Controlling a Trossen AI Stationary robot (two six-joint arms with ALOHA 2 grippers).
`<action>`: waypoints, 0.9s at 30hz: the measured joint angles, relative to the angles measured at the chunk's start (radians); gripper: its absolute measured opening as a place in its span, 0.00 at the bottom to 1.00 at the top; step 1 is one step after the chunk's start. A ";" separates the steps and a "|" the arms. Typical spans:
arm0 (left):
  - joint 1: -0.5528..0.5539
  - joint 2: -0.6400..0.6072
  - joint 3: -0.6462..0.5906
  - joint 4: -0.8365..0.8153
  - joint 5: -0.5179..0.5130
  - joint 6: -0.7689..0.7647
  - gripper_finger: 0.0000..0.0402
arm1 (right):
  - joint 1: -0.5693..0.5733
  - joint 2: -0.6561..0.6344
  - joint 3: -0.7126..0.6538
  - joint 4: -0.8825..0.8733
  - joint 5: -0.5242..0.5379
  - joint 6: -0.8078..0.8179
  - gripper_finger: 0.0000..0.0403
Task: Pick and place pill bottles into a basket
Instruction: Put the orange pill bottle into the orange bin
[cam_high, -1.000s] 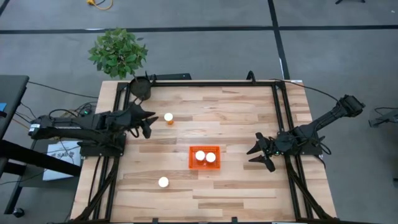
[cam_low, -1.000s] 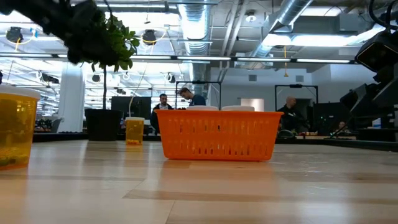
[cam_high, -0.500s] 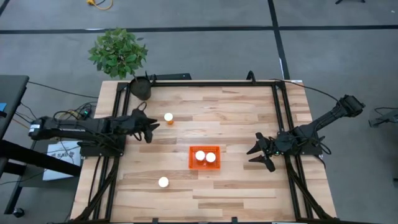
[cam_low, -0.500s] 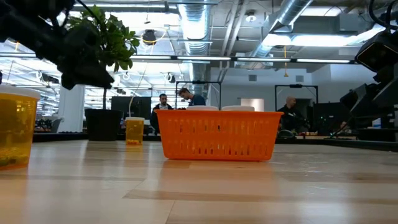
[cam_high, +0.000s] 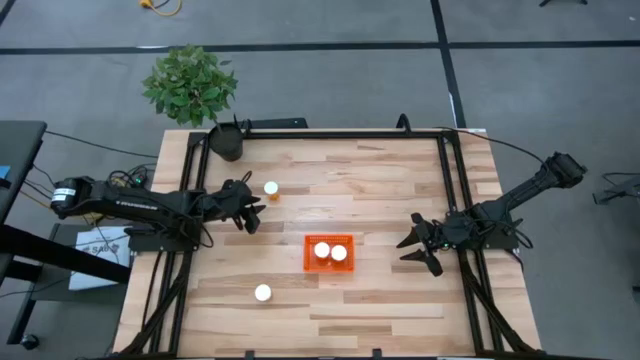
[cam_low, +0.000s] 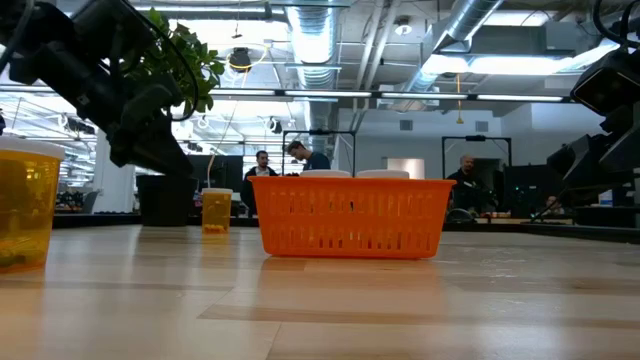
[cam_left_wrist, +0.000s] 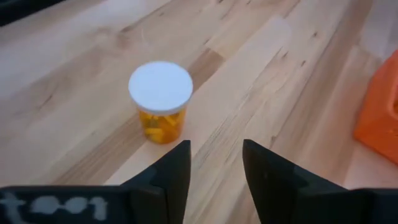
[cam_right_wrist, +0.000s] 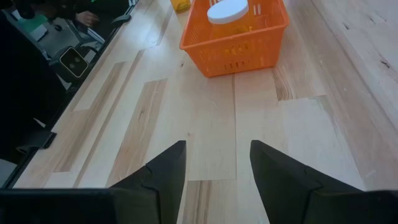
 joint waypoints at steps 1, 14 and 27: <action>0.006 0.023 0.000 0.014 0.000 0.000 0.36 | 0.000 0.000 0.000 0.000 0.000 0.000 0.42; 0.092 0.279 -0.001 0.285 0.025 -0.007 0.59 | 0.000 0.000 0.000 0.000 0.000 0.000 0.42; 0.093 0.521 -0.001 0.550 -0.031 -0.038 0.60 | 0.000 0.000 0.000 0.000 0.000 0.000 0.42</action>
